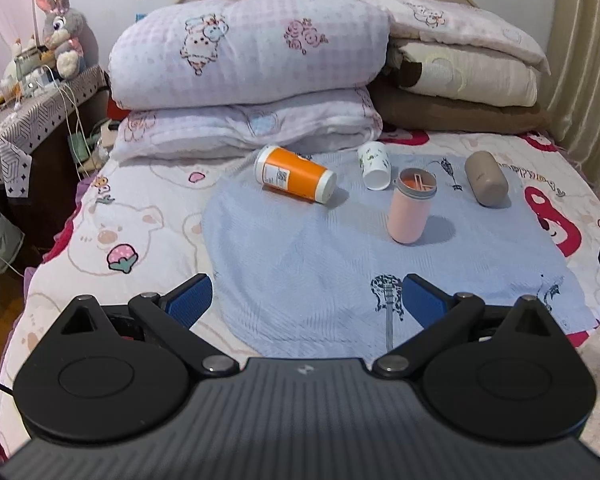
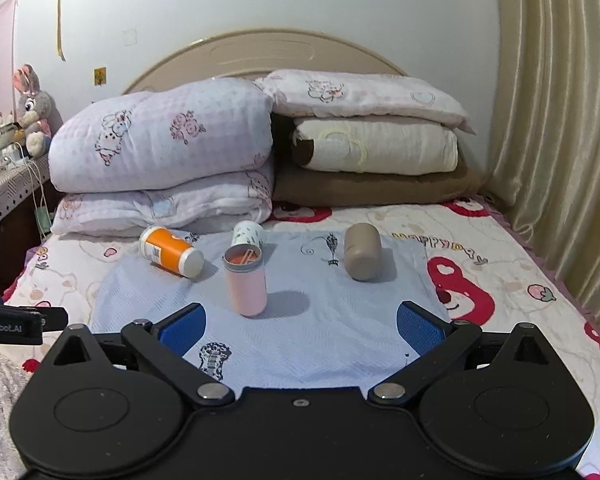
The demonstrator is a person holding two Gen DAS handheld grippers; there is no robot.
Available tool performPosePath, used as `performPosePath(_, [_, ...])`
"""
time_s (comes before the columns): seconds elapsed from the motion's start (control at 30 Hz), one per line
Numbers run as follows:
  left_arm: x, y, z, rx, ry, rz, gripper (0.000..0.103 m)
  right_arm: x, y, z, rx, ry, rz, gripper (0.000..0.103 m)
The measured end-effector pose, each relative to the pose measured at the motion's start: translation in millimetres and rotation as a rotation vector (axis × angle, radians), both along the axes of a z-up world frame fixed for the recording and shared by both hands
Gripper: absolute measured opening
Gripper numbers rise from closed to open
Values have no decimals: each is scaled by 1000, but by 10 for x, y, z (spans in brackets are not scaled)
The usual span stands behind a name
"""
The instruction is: Flip cup upright
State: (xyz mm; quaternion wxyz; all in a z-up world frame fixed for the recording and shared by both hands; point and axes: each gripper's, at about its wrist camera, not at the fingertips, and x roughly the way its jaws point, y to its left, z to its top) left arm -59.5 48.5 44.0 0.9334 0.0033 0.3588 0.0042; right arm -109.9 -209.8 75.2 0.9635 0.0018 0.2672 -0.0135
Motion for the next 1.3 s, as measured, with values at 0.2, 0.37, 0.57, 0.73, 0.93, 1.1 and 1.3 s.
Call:
performPosePath(0.2, [-68, -50, -60, -6, -31, -17, 103, -76, 20, -124, 11, -57, 6, 103])
performPosePath(0.37, [-69, -103, -144, -27, -25, -32, 103, -113, 28, -232, 16, -86, 17, 103])
performPosePath(0.57, [-92, -131, -188, -22, -22, -26, 103, -146, 48, -269, 0, -105, 11, 103])
performPosePath(0.73, [-97, -120, -221, -17, -6, -18, 103, -164, 75, -267, -16, -113, 3, 103])
performPosePath(0.93, [-56, -77, -257, -33, 27, -10, 103, -182, 87, -258, -26, -121, 6, 103])
performPosePath(1.1, [-63, -61, -270, -25, 28, -5, 103, -196, 89, -246, -32, -126, 2, 103])
performPosePath(1.3, [-75, -45, -255, -27, 17, -5, 103, -198, 98, -240, -43, -128, -5, 103])
